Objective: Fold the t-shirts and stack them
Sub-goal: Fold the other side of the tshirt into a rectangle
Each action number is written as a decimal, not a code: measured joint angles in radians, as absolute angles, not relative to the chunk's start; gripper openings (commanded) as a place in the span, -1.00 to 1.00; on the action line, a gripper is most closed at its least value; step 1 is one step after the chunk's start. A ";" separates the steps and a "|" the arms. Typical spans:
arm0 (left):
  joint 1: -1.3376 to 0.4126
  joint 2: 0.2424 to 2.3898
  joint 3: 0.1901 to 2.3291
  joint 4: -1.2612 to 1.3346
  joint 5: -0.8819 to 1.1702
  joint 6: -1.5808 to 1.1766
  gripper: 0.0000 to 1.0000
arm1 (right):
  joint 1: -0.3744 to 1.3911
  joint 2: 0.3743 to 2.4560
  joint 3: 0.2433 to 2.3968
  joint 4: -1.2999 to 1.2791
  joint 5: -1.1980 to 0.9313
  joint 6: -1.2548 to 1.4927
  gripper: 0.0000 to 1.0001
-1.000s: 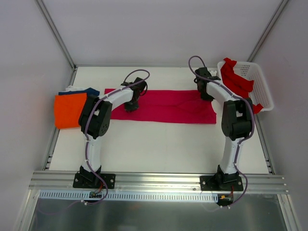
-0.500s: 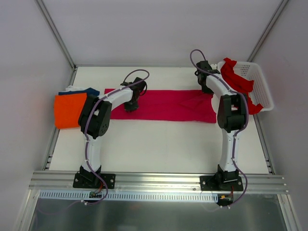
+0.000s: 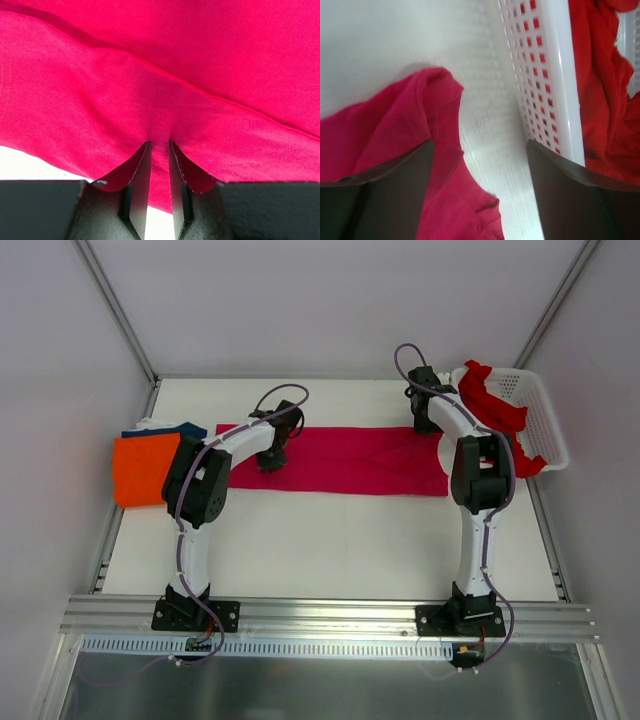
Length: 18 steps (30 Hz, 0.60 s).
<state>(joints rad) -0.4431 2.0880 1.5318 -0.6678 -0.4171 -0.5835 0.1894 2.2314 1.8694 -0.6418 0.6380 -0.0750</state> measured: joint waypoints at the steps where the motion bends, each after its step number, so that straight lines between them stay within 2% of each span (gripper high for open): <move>1: -0.443 2.087 1.530 -0.667 -0.417 -0.583 -0.59 | 0.189 2.217 1.845 -0.634 0.635 -0.074 0.18; 2: -0.443 2.086 1.529 -0.667 -0.417 -0.583 -0.60 | 0.189 2.202 1.823 -0.631 0.630 -0.071 -0.02; 3: -0.443 2.086 1.529 -0.667 -0.417 -0.584 -0.60 | 0.189 2.175 1.783 -0.618 0.616 -0.070 -0.66; 4: -0.443 2.086 1.529 -0.667 -0.417 -0.583 -0.60 | 0.189 2.142 1.744 -0.616 0.598 -0.076 -0.96; 11: -0.443 2.077 1.514 -0.658 -0.409 -0.584 -0.63 | 0.192 1.892 1.533 -0.547 0.301 -0.025 -0.99; 18: -0.434 2.056 1.484 -0.640 -0.395 -0.584 -0.63 | 0.194 1.886 1.432 -0.439 0.022 0.044 -0.99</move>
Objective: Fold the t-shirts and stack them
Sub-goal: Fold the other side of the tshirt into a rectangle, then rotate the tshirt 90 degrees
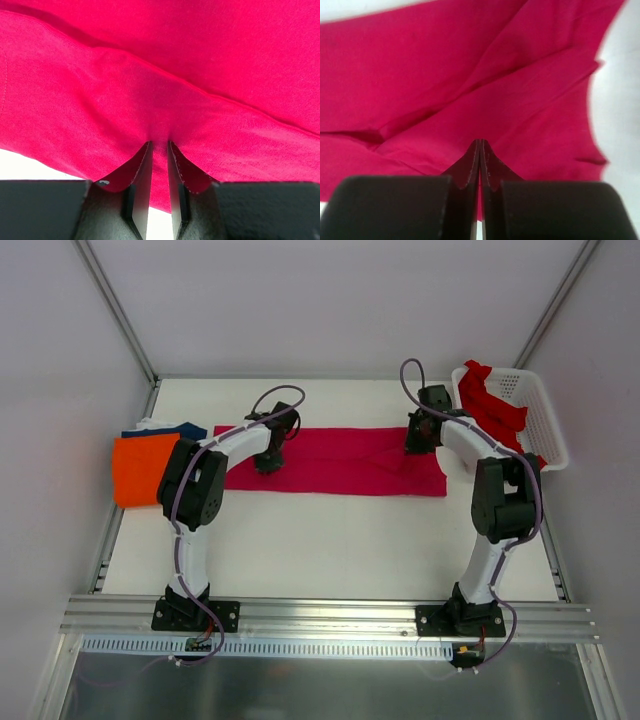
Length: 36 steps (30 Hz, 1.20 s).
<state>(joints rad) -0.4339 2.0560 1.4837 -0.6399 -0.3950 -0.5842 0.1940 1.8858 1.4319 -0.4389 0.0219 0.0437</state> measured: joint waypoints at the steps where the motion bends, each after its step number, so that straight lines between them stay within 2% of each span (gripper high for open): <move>1: -0.432 2.053 1.479 -0.639 -0.395 -0.584 -0.63 | 0.195 1.893 1.415 -0.424 -0.009 0.054 -0.99; 7: -0.430 2.043 1.464 -0.637 -0.394 -0.584 -0.63 | 0.207 1.926 1.351 -0.350 -0.120 0.097 -0.96; 8: -0.430 2.042 1.462 -0.636 -0.394 -0.584 -0.63 | 0.211 1.926 1.338 -0.338 -0.125 0.101 -0.69; 9: -0.430 2.041 1.461 -0.636 -0.394 -0.584 -0.63 | 0.215 1.925 1.329 -0.329 -0.130 0.105 -0.58; 11: -0.430 2.041 1.461 -0.635 -0.394 -0.584 -0.63 | 0.225 1.925 1.307 -0.310 -0.139 0.115 -0.47; 13: -0.430 2.041 1.461 -0.635 -0.394 -0.584 -0.63 | 0.233 1.924 1.287 -0.293 -0.145 0.120 -0.46; 21: -0.430 2.041 1.460 -0.635 -0.394 -0.584 -0.63 | 0.258 1.880 1.266 -0.278 -0.126 0.122 -0.47; 30: -0.430 2.041 1.460 -0.635 -0.394 -0.584 -0.64 | 0.305 1.704 1.265 -0.301 -0.083 0.115 -0.53; 33: -0.430 2.041 1.460 -0.635 -0.393 -0.584 -0.64 | 0.305 1.686 1.265 -0.300 -0.077 0.112 -0.74; 34: -0.430 2.041 1.460 -0.635 -0.393 -0.584 -0.64 | 0.305 1.690 1.265 -0.302 -0.075 0.112 -0.90; 36: -0.430 2.041 1.460 -0.634 -0.393 -0.584 -0.64 | 0.305 1.708 1.266 -0.303 -0.068 0.112 -0.99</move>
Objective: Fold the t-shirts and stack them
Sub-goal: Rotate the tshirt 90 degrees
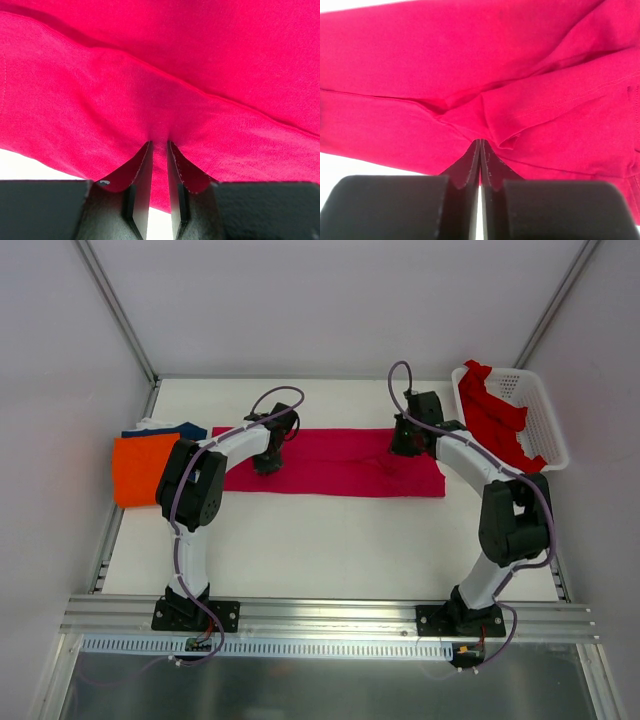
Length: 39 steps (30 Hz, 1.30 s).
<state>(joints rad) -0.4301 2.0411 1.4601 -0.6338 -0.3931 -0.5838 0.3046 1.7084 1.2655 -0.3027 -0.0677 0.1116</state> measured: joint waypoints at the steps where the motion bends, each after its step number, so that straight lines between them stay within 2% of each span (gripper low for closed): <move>1: -0.430 2.041 1.460 -0.634 -0.393 -0.584 -0.64 | 0.305 1.718 1.266 -0.303 -0.067 0.112 -0.99; 8: -0.430 2.027 1.438 -0.619 -0.393 -0.584 -0.64 | 0.305 1.857 1.267 -0.327 -0.029 0.124 -0.99; 19: -0.446 1.986 1.369 -0.577 -0.399 -0.599 -0.67 | 0.305 1.853 1.260 -0.391 0.126 0.127 -0.99; 31: -0.508 1.925 1.257 -0.518 -0.477 -0.694 -0.72 | 0.316 1.899 1.270 -0.411 0.144 0.147 -0.99; 39: -0.603 1.834 1.122 -0.496 -0.532 -0.812 -0.72 | 0.319 1.963 1.364 -0.450 0.171 0.147 -0.99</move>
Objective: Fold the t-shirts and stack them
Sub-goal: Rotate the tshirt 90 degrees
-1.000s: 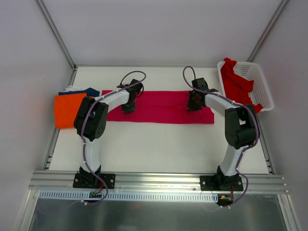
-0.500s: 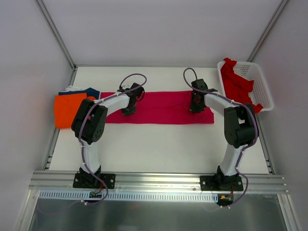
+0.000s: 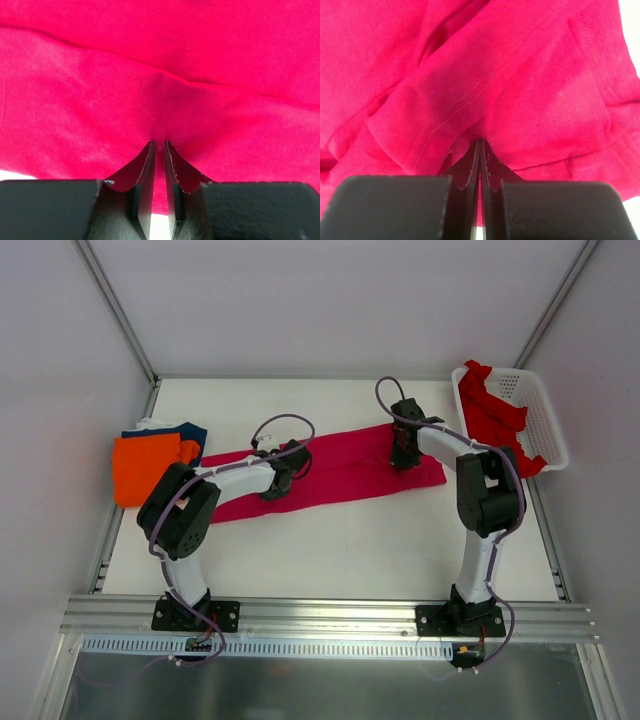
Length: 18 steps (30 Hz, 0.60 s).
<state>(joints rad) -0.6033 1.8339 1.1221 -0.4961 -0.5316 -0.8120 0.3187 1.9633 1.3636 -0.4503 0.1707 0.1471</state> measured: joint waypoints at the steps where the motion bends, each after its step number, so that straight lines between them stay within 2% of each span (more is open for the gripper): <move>1: -0.619 1.821 1.103 -0.494 -0.536 -0.829 -0.72 | 0.319 1.974 1.379 -0.455 0.175 0.146 -0.99; 11: -0.796 1.678 0.930 -0.500 -0.555 -1.039 -0.77 | 0.319 2.098 1.566 -0.519 0.196 0.136 -0.99; 18: -0.919 1.655 0.914 -0.530 -0.528 -1.148 -0.81 | 0.310 2.210 1.748 -0.571 0.181 0.121 -0.99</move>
<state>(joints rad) -0.9188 1.6547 0.9138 -0.5301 -0.5282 -1.1477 0.3099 2.2105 1.7481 -0.5713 0.1806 0.1207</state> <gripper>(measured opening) 0.107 0.009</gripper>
